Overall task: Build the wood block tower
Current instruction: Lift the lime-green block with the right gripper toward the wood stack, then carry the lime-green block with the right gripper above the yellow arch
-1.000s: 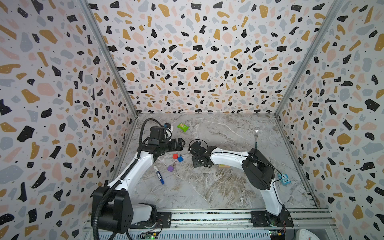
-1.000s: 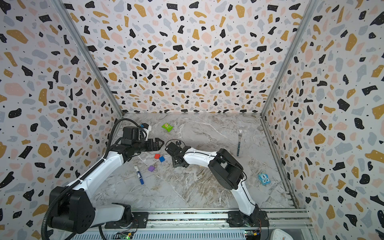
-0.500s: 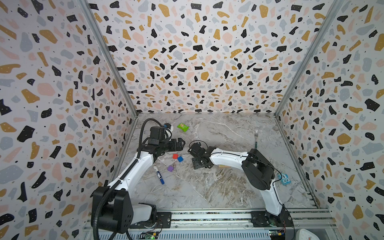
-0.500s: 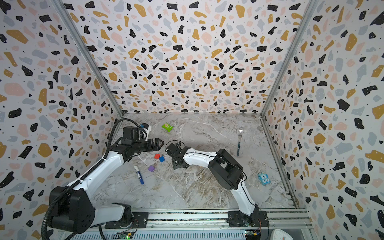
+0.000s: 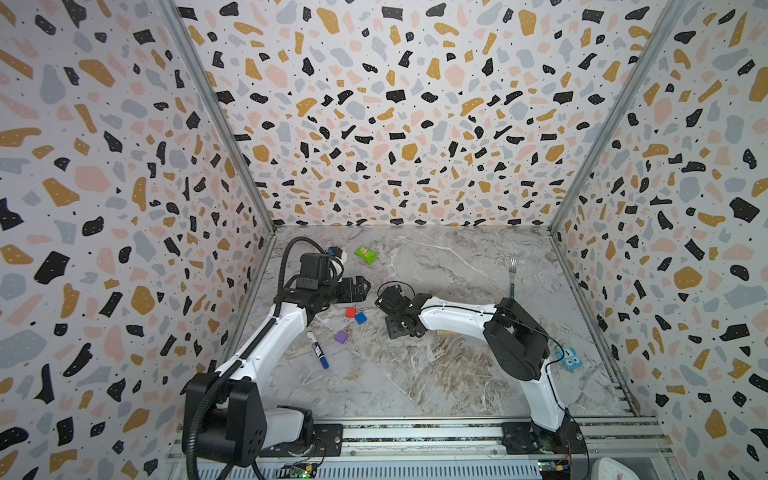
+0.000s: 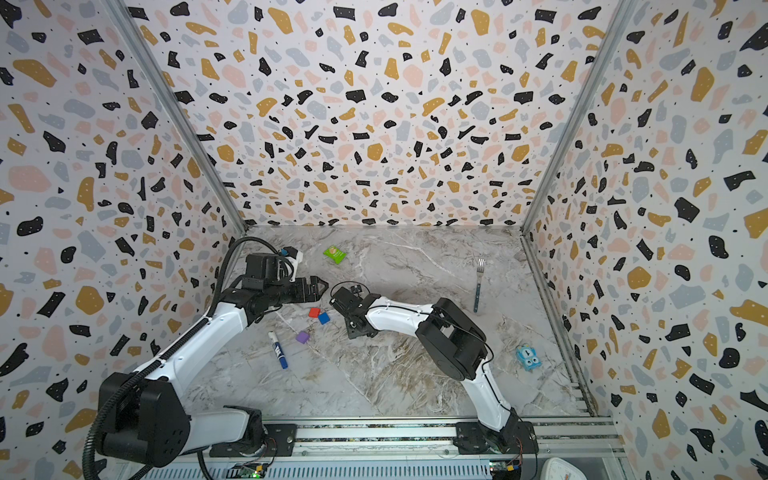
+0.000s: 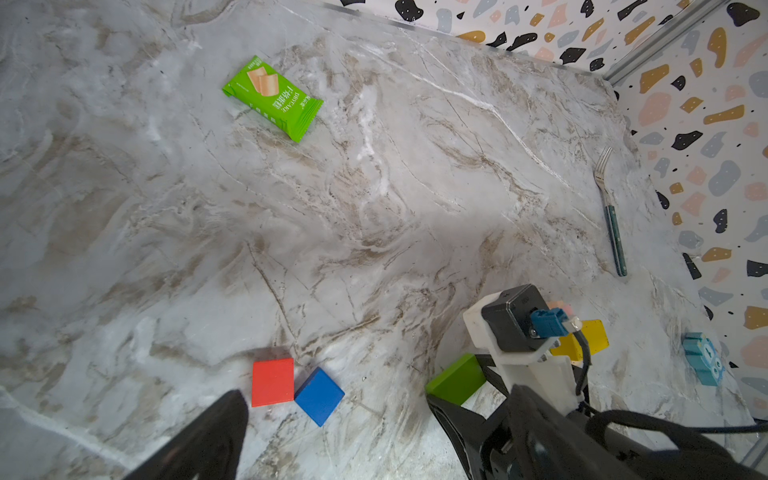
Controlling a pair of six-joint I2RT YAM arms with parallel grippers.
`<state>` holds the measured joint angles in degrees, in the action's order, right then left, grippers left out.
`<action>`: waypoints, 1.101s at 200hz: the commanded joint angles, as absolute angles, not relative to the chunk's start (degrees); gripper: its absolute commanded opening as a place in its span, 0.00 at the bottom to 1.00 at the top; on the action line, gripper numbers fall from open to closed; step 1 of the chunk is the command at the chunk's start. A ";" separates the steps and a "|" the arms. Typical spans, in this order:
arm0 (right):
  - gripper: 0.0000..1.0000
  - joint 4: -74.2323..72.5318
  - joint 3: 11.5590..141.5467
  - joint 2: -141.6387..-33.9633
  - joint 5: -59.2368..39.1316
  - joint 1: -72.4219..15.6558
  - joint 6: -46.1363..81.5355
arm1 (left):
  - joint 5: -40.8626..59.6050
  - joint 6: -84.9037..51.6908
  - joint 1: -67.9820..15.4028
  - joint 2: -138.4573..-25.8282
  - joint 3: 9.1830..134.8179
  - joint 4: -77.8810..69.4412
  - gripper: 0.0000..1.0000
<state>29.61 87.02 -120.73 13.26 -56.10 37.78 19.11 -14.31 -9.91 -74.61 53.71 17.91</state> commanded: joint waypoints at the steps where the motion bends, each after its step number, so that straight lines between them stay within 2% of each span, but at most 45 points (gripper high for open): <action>1: 0.63 33.55 87.97 -117.70 14.65 -56.40 37.09 | 20.06 -14.26 -9.65 -74.79 53.08 16.43 0.98; 105: 0.59 37.41 91.52 -112.69 14.73 -55.90 37.27 | 20.68 -14.33 -9.63 -74.97 52.95 16.35 0.98; 220: 0.58 43.19 90.38 -103.76 13.12 -49.69 37.59 | 22.39 -14.66 -9.61 -74.66 52.82 15.90 0.98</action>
